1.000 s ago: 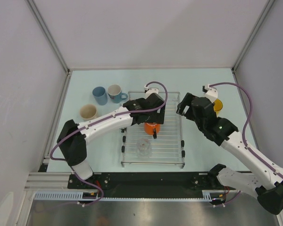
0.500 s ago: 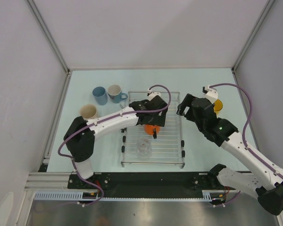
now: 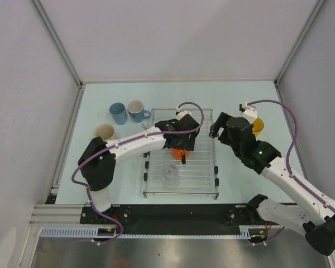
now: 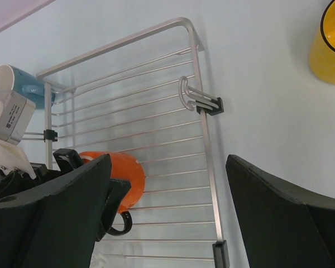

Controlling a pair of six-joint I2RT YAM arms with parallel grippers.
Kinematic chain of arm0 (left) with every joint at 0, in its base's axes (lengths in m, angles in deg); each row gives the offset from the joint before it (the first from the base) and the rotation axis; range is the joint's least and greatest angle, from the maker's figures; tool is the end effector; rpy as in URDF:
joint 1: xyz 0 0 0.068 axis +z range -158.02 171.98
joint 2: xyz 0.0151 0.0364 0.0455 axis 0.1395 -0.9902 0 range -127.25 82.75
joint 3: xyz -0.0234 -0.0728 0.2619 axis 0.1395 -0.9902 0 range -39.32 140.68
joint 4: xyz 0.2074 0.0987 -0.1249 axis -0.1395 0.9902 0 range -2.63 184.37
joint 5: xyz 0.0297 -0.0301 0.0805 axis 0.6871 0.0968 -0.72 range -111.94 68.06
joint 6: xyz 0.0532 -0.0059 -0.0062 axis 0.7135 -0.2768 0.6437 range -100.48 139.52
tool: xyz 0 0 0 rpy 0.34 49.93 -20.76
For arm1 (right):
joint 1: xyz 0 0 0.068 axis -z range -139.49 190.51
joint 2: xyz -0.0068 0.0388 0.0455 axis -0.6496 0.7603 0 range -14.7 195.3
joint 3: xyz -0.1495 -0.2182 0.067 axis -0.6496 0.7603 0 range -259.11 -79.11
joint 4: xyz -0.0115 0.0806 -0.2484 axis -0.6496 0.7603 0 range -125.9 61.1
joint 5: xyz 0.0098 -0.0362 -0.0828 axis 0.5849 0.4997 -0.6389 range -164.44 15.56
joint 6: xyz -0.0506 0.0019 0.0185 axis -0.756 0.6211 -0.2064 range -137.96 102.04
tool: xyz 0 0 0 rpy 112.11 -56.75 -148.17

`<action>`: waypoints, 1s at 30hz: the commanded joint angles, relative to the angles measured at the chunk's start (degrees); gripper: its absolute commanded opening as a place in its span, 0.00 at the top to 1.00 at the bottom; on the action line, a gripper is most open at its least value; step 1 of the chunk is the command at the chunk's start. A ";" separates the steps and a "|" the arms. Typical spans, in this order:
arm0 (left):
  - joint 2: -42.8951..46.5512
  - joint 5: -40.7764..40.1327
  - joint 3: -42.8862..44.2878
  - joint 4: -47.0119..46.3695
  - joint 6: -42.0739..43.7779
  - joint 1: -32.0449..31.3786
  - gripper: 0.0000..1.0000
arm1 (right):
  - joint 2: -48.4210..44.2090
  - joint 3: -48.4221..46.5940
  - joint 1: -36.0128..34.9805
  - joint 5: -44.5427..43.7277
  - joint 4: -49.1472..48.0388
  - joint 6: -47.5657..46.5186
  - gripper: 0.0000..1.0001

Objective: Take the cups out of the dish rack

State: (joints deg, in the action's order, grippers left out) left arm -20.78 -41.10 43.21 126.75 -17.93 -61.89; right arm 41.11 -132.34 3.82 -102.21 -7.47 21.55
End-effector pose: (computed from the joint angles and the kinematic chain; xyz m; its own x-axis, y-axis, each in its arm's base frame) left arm 0.2366 -0.3042 0.2448 -0.8126 0.1391 -0.5659 0.2181 0.9731 -0.0740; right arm 0.1779 0.1119 0.3266 -0.4514 0.3657 -0.8139 0.1020 0.9273 0.3601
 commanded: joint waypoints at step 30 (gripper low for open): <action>21.32 5.26 -1.03 -11.74 8.80 0.08 1.00 | -6.51 -1.00 0.83 -2.82 1.72 0.39 0.12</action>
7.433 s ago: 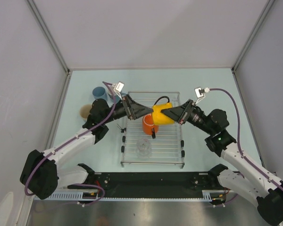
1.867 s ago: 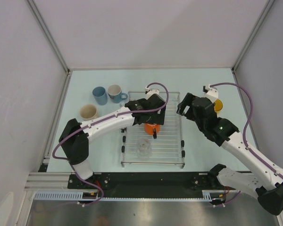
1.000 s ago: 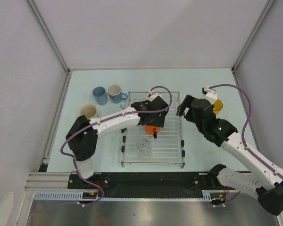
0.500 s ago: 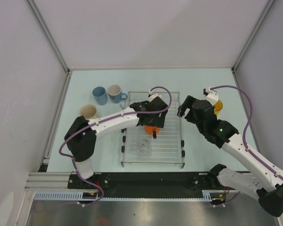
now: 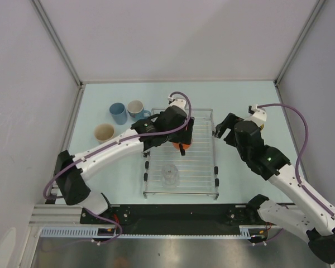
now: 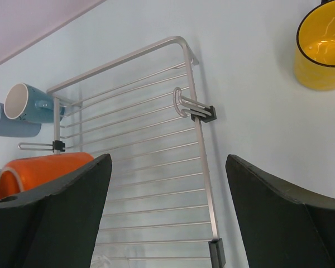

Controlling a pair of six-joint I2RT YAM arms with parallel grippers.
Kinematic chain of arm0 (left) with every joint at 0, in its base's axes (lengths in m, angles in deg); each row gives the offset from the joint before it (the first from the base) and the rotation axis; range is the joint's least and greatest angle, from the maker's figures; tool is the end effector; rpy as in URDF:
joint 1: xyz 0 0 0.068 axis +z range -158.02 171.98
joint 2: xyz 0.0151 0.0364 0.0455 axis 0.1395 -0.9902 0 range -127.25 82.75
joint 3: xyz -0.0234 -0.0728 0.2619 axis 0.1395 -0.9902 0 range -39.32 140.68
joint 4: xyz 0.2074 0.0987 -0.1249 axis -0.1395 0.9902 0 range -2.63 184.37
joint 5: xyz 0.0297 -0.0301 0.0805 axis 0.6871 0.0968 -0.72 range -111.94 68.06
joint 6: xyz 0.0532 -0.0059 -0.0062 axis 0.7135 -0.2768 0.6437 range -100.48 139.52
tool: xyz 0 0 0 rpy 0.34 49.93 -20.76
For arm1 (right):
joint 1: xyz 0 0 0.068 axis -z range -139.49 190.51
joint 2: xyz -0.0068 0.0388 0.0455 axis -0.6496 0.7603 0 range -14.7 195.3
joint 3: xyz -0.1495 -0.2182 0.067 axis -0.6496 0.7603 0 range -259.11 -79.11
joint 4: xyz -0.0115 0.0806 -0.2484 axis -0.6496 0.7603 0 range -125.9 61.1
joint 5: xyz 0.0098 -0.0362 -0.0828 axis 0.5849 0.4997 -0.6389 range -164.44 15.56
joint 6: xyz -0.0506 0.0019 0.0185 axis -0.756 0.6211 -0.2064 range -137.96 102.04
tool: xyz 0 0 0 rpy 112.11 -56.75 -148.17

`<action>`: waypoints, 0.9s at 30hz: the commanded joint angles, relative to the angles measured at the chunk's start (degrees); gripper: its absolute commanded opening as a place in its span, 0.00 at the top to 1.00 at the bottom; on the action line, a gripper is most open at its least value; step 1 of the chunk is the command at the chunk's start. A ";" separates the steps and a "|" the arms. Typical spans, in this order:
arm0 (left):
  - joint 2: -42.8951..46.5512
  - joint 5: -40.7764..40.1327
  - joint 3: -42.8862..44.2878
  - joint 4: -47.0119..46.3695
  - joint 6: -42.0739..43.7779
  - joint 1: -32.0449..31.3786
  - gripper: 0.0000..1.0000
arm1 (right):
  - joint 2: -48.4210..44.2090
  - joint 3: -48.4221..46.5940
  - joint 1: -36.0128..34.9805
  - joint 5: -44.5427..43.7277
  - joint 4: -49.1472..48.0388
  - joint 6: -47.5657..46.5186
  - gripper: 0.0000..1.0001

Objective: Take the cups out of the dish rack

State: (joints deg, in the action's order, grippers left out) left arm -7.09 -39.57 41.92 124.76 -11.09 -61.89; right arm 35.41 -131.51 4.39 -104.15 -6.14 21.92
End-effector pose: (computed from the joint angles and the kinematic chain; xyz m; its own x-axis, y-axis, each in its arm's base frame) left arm 0.2124 -0.2727 0.3225 -0.6937 0.1273 -0.7089 0.3398 0.9257 -0.1663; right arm 0.1608 0.0955 0.3375 -0.3865 0.4074 -0.8274 0.1186 0.9116 0.3935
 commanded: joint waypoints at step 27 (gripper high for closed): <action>21.56 50.49 -39.92 -83.69 -24.14 16.16 1.00 | -12.13 15.92 13.53 46.21 -34.82 13.81 0.12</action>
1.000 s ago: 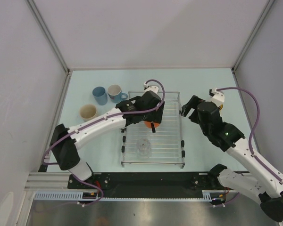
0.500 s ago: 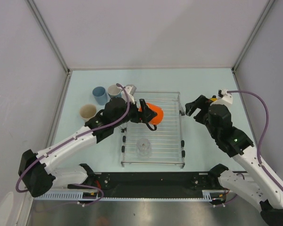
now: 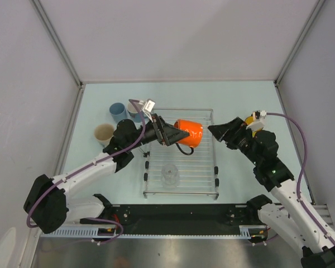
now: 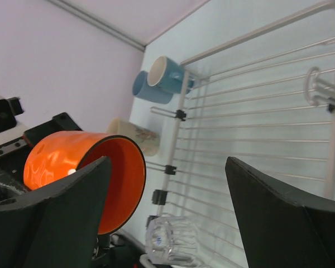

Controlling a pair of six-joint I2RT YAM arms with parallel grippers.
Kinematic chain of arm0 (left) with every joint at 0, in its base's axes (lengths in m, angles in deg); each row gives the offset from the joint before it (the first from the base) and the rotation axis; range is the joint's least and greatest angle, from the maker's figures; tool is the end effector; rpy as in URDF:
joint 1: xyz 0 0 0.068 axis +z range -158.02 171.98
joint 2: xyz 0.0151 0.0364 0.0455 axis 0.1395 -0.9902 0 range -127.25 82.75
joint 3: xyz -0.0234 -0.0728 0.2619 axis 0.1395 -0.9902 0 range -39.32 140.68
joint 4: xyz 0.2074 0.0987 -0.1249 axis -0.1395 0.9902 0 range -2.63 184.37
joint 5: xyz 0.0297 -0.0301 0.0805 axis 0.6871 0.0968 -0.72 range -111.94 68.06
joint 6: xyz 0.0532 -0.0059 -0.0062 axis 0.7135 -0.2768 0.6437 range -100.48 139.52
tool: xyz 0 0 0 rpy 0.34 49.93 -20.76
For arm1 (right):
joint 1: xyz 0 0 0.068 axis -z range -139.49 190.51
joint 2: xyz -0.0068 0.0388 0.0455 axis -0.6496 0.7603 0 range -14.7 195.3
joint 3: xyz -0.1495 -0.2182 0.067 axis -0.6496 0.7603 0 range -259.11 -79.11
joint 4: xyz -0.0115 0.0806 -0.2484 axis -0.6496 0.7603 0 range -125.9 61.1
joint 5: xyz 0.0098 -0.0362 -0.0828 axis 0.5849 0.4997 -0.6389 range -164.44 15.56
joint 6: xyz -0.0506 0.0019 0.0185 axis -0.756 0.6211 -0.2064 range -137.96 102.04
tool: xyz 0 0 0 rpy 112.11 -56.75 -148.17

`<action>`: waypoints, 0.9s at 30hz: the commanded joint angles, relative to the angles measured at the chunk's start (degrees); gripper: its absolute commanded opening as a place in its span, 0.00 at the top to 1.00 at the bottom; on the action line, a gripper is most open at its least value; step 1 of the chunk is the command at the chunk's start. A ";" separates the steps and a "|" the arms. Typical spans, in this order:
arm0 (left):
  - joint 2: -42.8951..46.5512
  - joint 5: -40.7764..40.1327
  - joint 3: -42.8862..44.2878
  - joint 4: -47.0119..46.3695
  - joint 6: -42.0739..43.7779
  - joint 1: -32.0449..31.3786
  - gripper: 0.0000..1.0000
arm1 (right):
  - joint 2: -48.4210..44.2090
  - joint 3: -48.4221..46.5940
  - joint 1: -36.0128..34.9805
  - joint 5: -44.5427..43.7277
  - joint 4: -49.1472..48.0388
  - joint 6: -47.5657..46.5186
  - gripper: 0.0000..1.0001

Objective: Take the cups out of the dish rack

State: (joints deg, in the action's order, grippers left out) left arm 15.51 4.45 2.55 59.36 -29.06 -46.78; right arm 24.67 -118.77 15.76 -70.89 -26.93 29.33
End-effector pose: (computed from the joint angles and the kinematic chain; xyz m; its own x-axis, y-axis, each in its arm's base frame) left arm 0.2012 -0.1818 0.3110 -0.6563 -0.3345 -0.6763 0.6271 0.2566 -0.7355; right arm 0.1524 0.0727 0.3258 -0.4409 0.6044 -0.6636 -0.2205 0.6438 0.7327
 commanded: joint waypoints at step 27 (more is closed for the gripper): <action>-5.35 8.68 -1.79 -23.32 -9.17 -1.49 1.00 | 7.20 1.69 -6.97 16.84 -31.56 8.17 0.24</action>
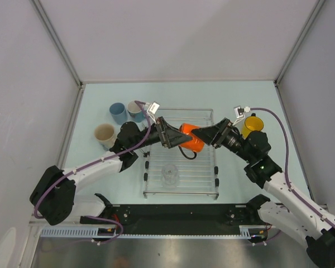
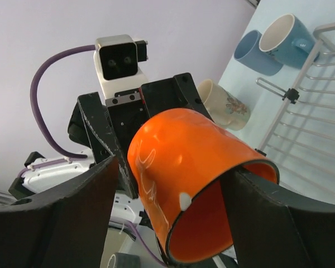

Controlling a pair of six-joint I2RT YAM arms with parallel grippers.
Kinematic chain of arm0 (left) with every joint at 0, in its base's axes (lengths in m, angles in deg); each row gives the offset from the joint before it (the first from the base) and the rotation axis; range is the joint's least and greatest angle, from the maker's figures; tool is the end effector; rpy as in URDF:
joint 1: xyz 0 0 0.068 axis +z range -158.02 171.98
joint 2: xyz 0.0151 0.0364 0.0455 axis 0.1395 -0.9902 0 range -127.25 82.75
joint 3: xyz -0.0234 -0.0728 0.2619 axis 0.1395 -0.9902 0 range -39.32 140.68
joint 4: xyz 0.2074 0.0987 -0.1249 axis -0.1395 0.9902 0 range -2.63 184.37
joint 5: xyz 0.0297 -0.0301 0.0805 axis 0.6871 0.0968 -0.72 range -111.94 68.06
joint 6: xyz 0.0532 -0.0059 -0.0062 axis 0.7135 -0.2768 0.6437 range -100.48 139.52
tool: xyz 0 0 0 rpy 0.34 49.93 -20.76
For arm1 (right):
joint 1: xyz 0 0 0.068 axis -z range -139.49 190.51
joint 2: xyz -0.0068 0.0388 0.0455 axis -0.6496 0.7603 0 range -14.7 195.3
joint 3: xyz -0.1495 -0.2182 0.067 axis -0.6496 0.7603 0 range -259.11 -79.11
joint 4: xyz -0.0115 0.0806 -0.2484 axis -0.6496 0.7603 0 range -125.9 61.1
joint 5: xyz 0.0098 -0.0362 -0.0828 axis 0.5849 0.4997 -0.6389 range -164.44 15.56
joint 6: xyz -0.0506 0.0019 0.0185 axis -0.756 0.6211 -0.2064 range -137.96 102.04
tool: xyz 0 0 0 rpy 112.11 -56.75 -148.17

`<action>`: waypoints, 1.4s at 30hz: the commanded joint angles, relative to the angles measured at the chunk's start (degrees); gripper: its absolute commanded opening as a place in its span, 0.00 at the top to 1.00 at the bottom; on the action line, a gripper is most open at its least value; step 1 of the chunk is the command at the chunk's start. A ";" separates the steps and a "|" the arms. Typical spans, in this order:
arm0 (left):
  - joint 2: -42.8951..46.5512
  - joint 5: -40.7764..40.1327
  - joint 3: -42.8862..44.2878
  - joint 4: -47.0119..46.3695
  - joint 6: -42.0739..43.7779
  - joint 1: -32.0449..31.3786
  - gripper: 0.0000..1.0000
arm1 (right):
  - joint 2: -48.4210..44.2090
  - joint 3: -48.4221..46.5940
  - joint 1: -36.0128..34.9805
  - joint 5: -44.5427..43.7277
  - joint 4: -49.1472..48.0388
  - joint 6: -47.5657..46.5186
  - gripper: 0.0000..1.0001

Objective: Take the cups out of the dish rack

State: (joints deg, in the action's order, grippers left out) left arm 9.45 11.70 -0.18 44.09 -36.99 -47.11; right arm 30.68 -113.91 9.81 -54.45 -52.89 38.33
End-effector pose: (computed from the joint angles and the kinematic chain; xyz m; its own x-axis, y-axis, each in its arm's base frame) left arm 0.2071 -0.1937 0.2949 -0.7239 -0.3065 -0.6181 0.6266 0.0829 -0.7749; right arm 0.1598 0.1091 0.3275 -0.5889 0.5595 -0.5832 -0.5083 0.3047 0.8055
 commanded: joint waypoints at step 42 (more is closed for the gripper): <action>-1.68 1.07 10.17 15.33 5.71 1.03 0.06 | -5.48 -6.14 -3.49 -4.34 8.20 -7.42 1.00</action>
State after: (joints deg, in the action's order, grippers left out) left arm 7.64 20.93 7.14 53.11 -34.00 -48.82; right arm 26.75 -115.95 6.38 -55.41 -49.42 38.73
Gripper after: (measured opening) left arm 0.901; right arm 0.211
